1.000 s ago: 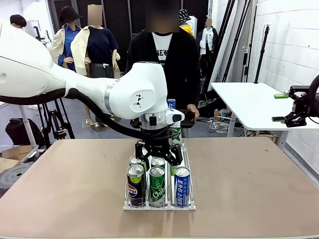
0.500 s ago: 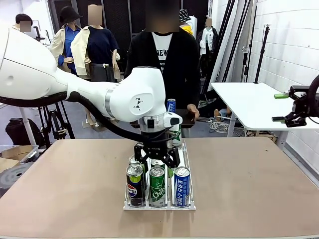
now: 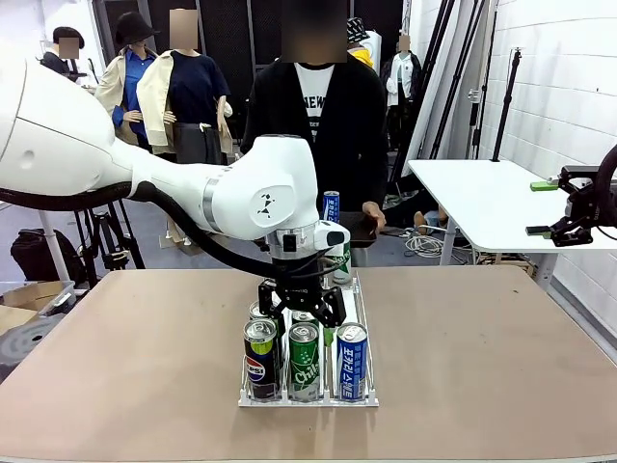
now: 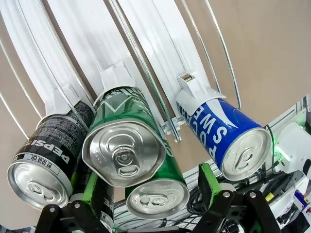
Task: Retrieve and hand over the desired beverage to the person.
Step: Pick up another can of the same type that the person held from the Automatic Can Dispenser.
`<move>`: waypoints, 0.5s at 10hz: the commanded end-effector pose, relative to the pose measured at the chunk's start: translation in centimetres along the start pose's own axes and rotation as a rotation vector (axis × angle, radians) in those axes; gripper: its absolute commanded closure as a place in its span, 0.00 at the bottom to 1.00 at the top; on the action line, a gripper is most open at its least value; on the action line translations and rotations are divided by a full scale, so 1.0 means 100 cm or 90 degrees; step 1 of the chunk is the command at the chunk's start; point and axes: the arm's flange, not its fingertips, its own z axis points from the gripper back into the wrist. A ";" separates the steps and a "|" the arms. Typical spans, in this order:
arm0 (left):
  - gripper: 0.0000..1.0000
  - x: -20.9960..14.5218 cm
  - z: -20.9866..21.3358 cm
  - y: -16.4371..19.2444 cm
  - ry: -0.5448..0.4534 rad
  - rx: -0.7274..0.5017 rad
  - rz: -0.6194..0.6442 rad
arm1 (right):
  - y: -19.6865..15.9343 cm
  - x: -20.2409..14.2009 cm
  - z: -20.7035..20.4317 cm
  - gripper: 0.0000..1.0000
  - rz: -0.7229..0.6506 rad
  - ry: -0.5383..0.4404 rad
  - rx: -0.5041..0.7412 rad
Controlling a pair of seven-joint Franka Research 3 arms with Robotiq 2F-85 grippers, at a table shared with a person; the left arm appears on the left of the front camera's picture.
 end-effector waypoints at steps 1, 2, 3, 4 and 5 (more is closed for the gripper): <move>0.00 -0.005 -0.007 0.002 -0.015 0.004 -0.008 | 0.000 -0.001 0.000 0.00 0.007 0.003 0.004; 0.00 -0.006 -0.007 0.002 -0.016 0.004 -0.008 | 0.000 -0.001 0.000 0.00 0.007 0.003 0.004; 0.00 -0.008 -0.006 0.001 -0.016 0.004 -0.011 | 0.000 -0.001 0.000 0.00 0.007 0.003 0.004; 0.07 -0.008 -0.006 0.001 -0.013 0.009 -0.014 | 0.000 -0.001 0.000 0.00 0.007 0.003 0.004; 0.17 -0.009 -0.006 0.001 -0.009 0.015 -0.014 | 0.000 -0.001 0.000 0.00 0.007 0.003 0.004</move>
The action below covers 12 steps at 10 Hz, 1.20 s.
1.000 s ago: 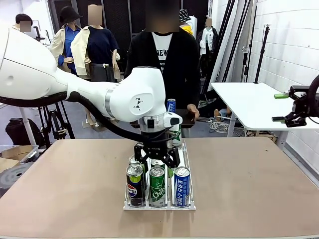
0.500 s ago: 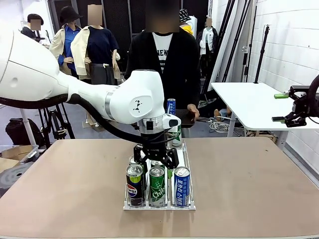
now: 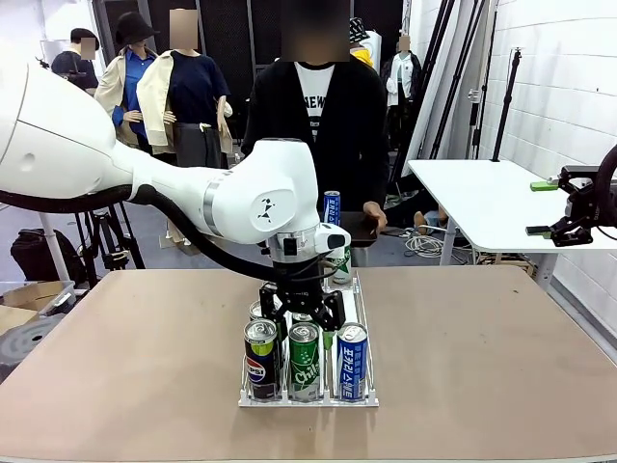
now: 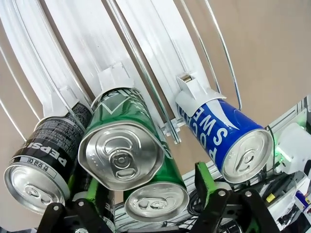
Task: Retrieve and hand over the desired beverage to the person.
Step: Pick up another can of the same type that the person held from the Automatic Can Dispenser.
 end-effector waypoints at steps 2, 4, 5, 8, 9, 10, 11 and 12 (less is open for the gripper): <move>0.42 -0.008 -0.002 0.003 0.001 0.019 -0.014 | 0.000 -0.001 0.000 0.00 0.007 0.003 0.004; 0.69 -0.010 -0.002 0.003 0.006 0.023 -0.017 | 0.000 -0.001 0.000 0.00 0.007 0.003 0.004; 0.85 -0.012 -0.002 0.003 0.014 0.021 -0.023 | 0.000 -0.001 0.000 0.00 0.007 0.003 0.004; 1.00 -0.015 0.001 0.006 0.009 0.030 0.010 | 0.000 -0.001 0.000 0.00 0.007 0.003 0.004; 1.00 -0.003 0.004 0.001 0.003 0.008 -0.012 | 0.000 -0.001 0.000 0.00 0.007 0.003 0.004; 1.00 -0.003 0.004 0.001 0.003 0.008 -0.012 | 0.000 -0.001 0.000 0.00 0.007 0.003 0.004; 1.00 -0.003 0.004 0.001 0.003 0.008 -0.012 | 0.000 -0.001 0.000 0.00 0.007 0.003 0.004; 1.00 -0.003 0.004 0.001 0.003 0.008 -0.012 | 0.000 -0.001 0.000 0.00 0.007 0.003 0.004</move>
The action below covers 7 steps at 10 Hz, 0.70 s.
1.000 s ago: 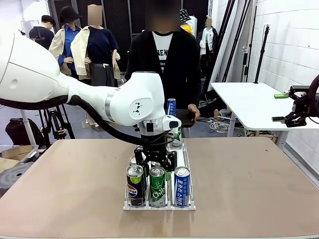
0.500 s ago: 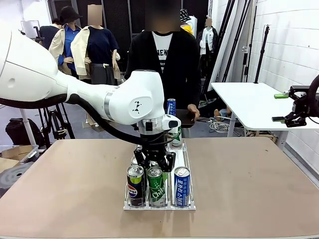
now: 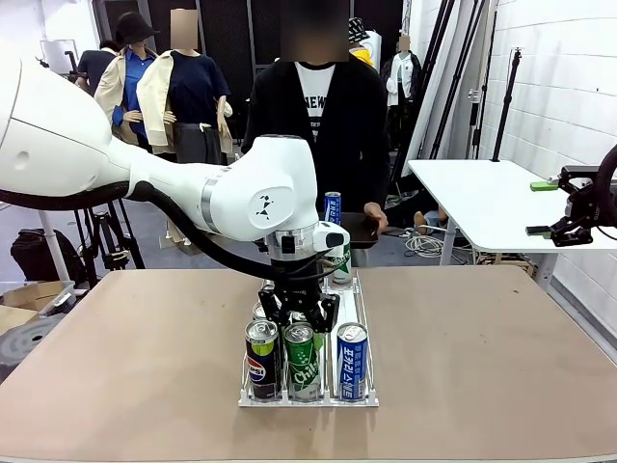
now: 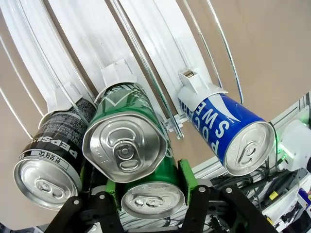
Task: Retrieve and hand over the desired beverage to the person.
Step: Pick up another can of the same type that the person held from the Automatic Can Dispenser.
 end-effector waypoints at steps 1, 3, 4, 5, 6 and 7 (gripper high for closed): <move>1.00 0.000 -0.001 -0.001 0.001 0.000 -0.004 | 0.000 -0.001 0.000 0.00 0.007 0.003 0.004; 1.00 0.000 -0.001 -0.001 0.001 0.000 -0.004 | 0.000 -0.001 0.000 0.00 0.007 0.003 0.004; 1.00 0.000 -0.001 -0.001 0.001 0.000 -0.004 | 0.000 -0.001 0.000 0.00 0.007 0.003 0.004; 1.00 0.000 0.000 0.000 0.000 0.000 0.000 | 0.000 -0.001 0.000 0.00 0.007 0.003 0.004; 1.00 -0.001 0.005 0.001 0.000 0.001 0.001 | 0.000 -0.001 0.000 0.00 0.007 0.003 0.004; 1.00 -0.005 0.018 0.004 0.009 0.007 0.007 | 0.000 -0.001 0.000 0.00 0.007 0.003 0.004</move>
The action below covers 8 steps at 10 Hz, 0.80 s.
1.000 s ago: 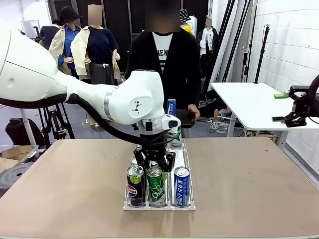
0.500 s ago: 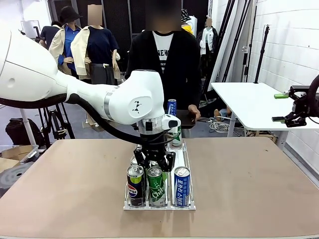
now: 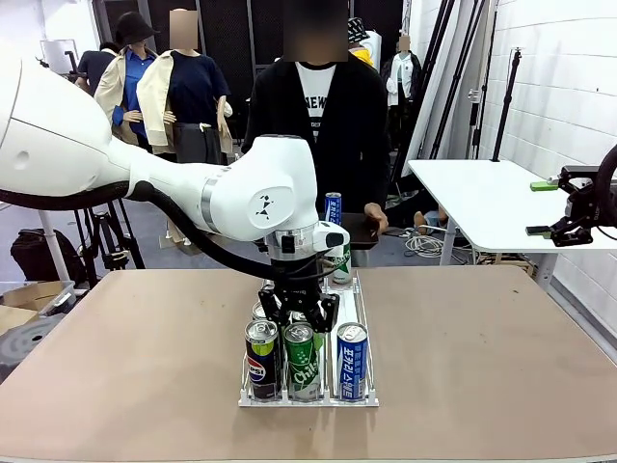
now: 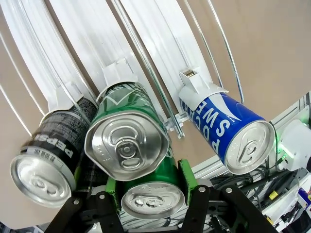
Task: Retrieve and hand over the desired beverage to the person.
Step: Pick up another can of the same type that the person held from the Automatic Can Dispenser.
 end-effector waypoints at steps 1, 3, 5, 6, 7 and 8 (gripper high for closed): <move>1.00 -0.008 0.030 0.006 0.004 0.013 0.010 | 0.000 -0.001 0.000 0.00 0.007 0.003 0.004; 1.00 -0.012 0.061 0.011 -0.012 0.004 0.007 | 0.000 -0.001 0.000 0.00 0.007 0.003 0.004; 1.00 -0.009 0.084 0.018 -0.012 -0.009 0.005 | 0.000 -0.001 0.000 0.00 0.007 0.003 0.004; 1.00 -0.010 0.099 0.021 -0.011 -0.007 0.005 | 0.000 -0.001 0.000 0.00 0.007 0.003 0.004; 1.00 -0.011 0.118 0.023 -0.016 0.000 0.005 | 0.000 -0.001 0.000 0.00 0.007 0.003 0.004; 1.00 -0.015 0.137 0.023 -0.026 0.016 0.005 | 0.000 -0.001 0.000 0.00 0.007 0.003 0.004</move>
